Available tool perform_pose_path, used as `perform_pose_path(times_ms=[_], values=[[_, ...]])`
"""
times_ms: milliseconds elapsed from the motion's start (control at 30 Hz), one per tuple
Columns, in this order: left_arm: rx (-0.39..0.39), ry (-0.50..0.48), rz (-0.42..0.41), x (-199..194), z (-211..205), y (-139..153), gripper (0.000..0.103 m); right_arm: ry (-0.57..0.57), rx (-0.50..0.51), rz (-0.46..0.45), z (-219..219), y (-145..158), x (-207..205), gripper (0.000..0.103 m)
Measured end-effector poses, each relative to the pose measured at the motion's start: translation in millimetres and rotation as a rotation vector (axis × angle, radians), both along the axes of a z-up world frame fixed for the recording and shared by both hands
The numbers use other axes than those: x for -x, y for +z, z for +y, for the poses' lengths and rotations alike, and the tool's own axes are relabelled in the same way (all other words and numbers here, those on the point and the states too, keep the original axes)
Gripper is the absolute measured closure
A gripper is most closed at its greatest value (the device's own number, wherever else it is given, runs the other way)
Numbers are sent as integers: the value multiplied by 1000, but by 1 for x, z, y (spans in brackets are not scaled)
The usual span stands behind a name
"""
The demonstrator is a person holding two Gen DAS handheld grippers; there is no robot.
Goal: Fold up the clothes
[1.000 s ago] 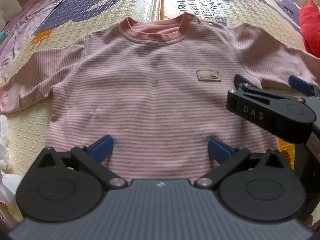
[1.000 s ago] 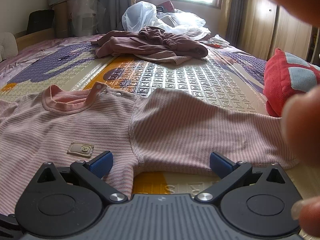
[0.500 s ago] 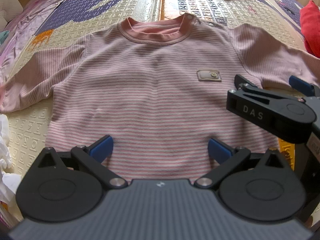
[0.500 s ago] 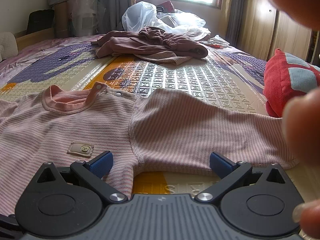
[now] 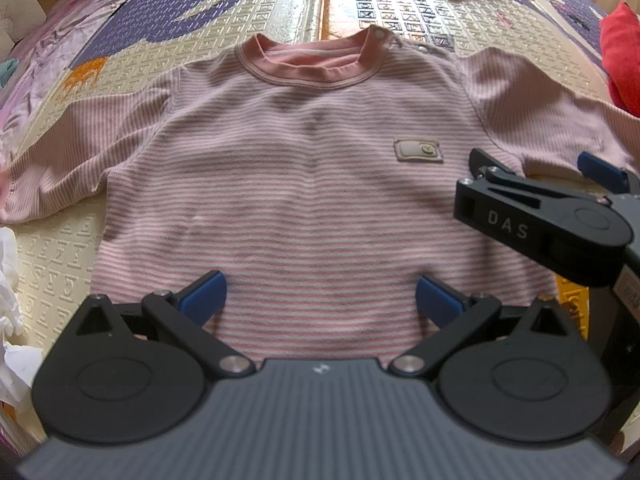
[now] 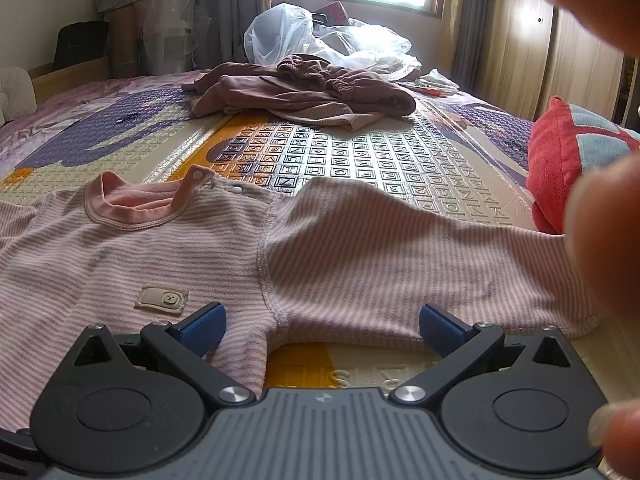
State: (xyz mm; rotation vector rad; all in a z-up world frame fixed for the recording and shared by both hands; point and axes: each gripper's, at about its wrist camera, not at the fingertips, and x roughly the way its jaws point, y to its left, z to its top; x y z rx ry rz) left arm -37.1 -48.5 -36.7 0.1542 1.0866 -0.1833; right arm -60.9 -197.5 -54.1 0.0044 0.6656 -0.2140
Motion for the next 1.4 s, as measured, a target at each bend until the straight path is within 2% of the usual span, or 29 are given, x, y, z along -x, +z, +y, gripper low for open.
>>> perform_pose_path(times_ms=[1400], values=[[3,-9,19,-1,1,0,0,0,-2,1,6,-2,-9,0]])
